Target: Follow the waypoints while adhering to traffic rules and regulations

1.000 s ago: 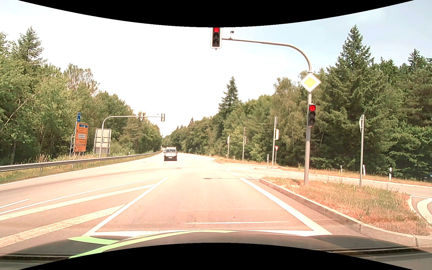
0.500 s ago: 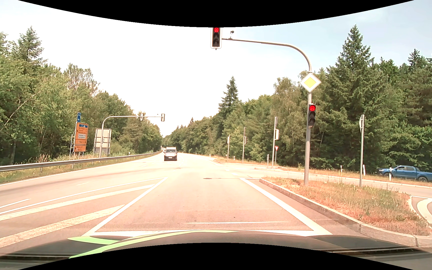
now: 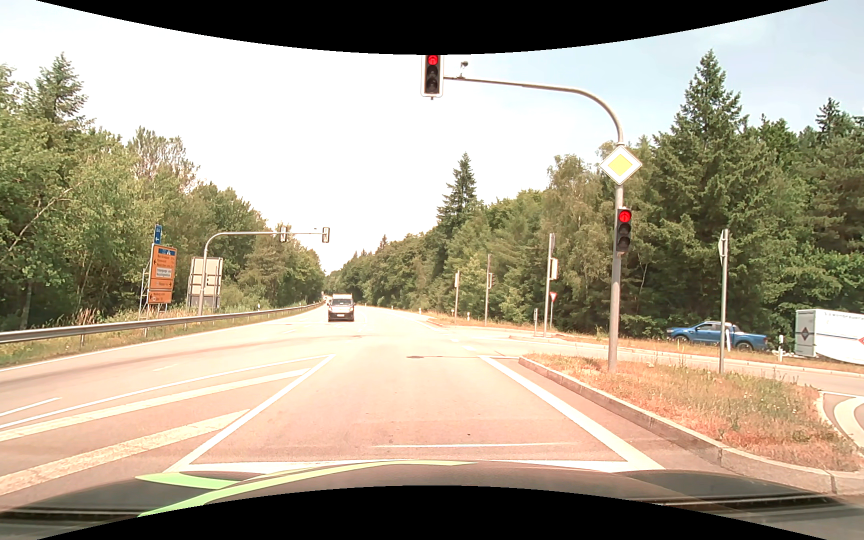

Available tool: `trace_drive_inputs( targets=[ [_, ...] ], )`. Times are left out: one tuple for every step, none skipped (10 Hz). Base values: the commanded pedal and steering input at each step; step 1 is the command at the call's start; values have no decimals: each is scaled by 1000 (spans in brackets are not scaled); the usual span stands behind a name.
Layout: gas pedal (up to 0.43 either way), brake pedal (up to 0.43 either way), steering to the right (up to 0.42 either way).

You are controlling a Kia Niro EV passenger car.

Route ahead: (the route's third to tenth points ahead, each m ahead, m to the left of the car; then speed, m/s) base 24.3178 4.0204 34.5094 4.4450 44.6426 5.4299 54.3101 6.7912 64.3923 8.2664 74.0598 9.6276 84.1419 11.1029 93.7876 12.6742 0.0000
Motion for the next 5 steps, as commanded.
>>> trace_drive_inputs(
  targets=[
    [0, 262, -14],
    [0, 262, -14],
    [0, 262, -15],
    [0, 262, -14],
    [0, 262, -15]
  ],
)
